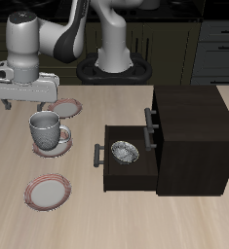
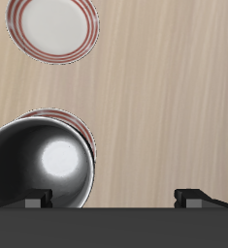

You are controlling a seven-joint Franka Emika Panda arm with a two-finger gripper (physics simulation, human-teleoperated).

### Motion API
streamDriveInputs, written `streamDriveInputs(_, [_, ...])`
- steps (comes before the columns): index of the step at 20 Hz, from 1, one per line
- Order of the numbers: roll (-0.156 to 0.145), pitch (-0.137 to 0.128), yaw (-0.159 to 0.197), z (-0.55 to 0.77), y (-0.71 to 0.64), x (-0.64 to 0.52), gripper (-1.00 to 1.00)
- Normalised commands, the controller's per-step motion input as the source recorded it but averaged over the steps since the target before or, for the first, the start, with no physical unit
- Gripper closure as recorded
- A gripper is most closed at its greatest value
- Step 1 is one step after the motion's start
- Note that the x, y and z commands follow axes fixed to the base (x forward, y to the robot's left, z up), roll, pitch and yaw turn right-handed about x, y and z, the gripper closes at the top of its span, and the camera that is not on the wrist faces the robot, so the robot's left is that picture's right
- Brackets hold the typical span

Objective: Place the porcelain mug that is on the plate onto the nearest plate relative to the robot

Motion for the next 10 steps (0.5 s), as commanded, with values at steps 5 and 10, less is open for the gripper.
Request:
streamDriveInputs(5, [0.003,-0.024,-0.015,-0.24,0.04,-0.04,-1.0])
streamDriveInputs(10, [-0.01,-0.024,-0.031,-0.34,0.0,0.02,-1.0])
